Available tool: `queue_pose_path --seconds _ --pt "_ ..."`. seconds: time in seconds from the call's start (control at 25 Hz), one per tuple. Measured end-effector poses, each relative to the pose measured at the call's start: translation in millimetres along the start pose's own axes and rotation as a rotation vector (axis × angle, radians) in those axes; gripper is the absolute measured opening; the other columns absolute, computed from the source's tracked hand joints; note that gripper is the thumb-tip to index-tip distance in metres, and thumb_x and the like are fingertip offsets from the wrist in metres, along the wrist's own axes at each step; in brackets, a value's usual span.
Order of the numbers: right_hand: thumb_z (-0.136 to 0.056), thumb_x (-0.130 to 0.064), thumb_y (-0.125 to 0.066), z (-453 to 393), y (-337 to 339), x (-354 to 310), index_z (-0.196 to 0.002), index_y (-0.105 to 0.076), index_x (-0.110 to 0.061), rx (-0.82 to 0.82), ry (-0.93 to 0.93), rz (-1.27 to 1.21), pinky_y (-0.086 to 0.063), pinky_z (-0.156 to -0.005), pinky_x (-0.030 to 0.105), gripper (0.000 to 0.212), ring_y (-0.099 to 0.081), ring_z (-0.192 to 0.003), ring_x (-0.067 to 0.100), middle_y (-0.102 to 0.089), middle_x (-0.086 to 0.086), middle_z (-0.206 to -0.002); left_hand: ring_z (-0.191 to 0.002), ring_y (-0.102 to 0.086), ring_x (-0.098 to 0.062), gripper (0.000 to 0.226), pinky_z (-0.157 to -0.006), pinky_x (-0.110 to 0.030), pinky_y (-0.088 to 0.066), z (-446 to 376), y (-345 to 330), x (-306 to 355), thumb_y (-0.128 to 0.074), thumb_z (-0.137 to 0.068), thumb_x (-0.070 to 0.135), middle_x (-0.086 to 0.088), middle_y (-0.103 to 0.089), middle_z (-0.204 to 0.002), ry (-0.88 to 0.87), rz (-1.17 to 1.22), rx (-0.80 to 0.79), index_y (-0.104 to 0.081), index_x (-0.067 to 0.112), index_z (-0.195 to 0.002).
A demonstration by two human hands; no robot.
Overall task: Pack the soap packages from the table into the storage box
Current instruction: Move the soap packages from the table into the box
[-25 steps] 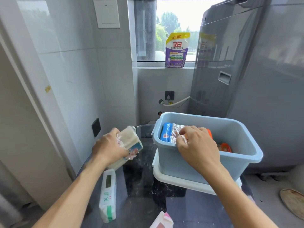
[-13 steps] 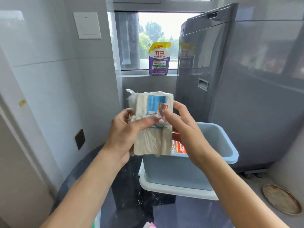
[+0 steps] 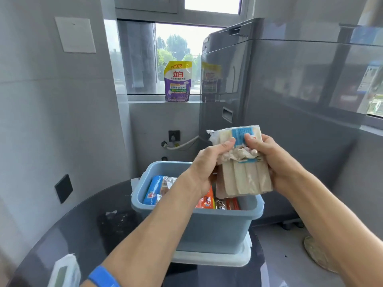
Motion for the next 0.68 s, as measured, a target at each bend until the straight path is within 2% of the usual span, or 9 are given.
queue_pose_path --seconds 0.08,0.2,0.32,0.4,0.48,0.56,0.6,0.68 --pt "-0.083 -0.032 -0.077 -4.2 5.8 7.3 -0.133 -0.05 -0.009 0.046 -0.004 0.06 -0.059 -0.075 0.046 0.061 -0.071 -0.099 0.033 -0.072 0.017 -0.113 -0.101 -0.071 -0.029 0.041 -0.094 -0.044 -0.053 -9.3 0.7 -7.7 -0.071 -0.079 0.043 -0.007 -0.077 -0.106 -0.005 -0.095 0.066 -0.076 0.016 -0.109" --pt "-0.081 -0.035 -0.078 -8.2 8.0 13.8 -0.126 -0.052 -0.027 0.151 0.019 0.208 -0.06 -0.06 0.036 0.053 -0.076 -0.081 0.021 -0.078 0.002 -0.093 -0.097 -0.072 -0.026 0.042 -0.088 -0.042 -0.055 -19.8 5.1 -20.2 -0.069 -0.077 0.047 -0.004 -0.078 -0.101 0.015 -0.156 0.134 -0.075 0.019 -0.107" --pt "-0.081 -0.041 -0.076 -11.5 3.3 15.7 -0.126 -0.053 -0.036 0.19 0.005 0.331 -0.058 -0.054 0.03 0.05 -0.076 -0.075 0.013 -0.075 -0.002 -0.102 -0.104 -0.069 -0.022 0.047 -0.092 -0.044 -0.054 -26.5 10.5 -27.7 -0.066 -0.076 0.052 -0.001 -0.074 -0.111 -0.049 -0.199 0.2 -0.064 0.026 -0.116" --pt "-0.085 -0.039 -0.072 -11.6 -2.9 17.9 -0.119 -0.058 -0.039 0.166 -0.007 0.37 -0.056 -0.05 0.027 0.037 -0.075 -0.071 0.011 -0.075 -0.002 -0.1 -0.106 -0.068 -0.021 0.051 -0.094 -0.045 -0.053 -26.8 17.8 -31.3 -0.066 -0.076 0.052 -0.001 -0.071 -0.114 -0.092 -0.221 0.257 -0.059 0.027 -0.12" --pt "-0.089 -0.035 -0.068 -11.6 -9.9 22.4 -0.11 -0.062 -0.037 0.116 -0.017 0.446 -0.056 -0.052 0.027 0.022 -0.073 -0.071 0.01 -0.075 -0.002 -0.099 -0.105 -0.068 -0.023 0.05 -0.095 -0.048 -0.053 -27.2 27.5 -35.7 -0.066 -0.077 0.051 -0.004 -0.071 -0.115 -0.093 -0.251 0.255 -0.059 0.027 -0.12" --pt "-0.089 -0.037 -0.064 -12.9 -14.3 24.3 -0.106 -0.063 -0.03 0.105 0.004 0.622 -0.057 -0.062 0.033 0.018 -0.071 -0.081 0.014 -0.074 -0.001 -0.1 -0.104 -0.066 -0.022 0.04 -0.092 -0.045 -0.052 -25.3 30.5 -39.5 -0.062 -0.084 0.05 -0.004 -0.07 -0.115 -0.058 -0.343 0.229 -0.059 0.024 -0.115" --pt "-0.088 -0.042 -0.061 -15.3 -14.8 23.6 -0.102 -0.062 -0.027 0.129 0.017 0.762 -0.056 -0.068 0.038 0.021 -0.068 -0.085 0.019 -0.071 0.0 -0.098 -0.103 -0.063 -0.02 0.033 -0.088 -0.04 -0.051 -24.6 30.1 -38.8 -0.057 -0.09 0.048 -0.003 -0.068 -0.115 -0.058 -0.449 0.231 -0.059 0.023 -0.111" --pt "-0.089 -0.052 -0.049 -18.7 -12.8 22.1 -0.09 -0.059 -0.023 0.234 0.07 1.213 -0.044 -0.074 0.04 0.03 -0.057 -0.09 0.025 -0.066 -0.001 -0.091 -0.101 -0.058 -0.021 0.024 -0.079 -0.035 -0.044 -24.5 29.4 -37.6 -0.051 -0.096 0.044 -0.003 -0.063 -0.109 -0.093 -0.672 0.263 -0.059 0.021 -0.096"
Point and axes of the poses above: each hand's wrist, its own z-axis away from the middle knuckle, its own y-axis out of the back of the hand, x = y × z, the point moved 1 cm from there along -z, towards the middle knuckle
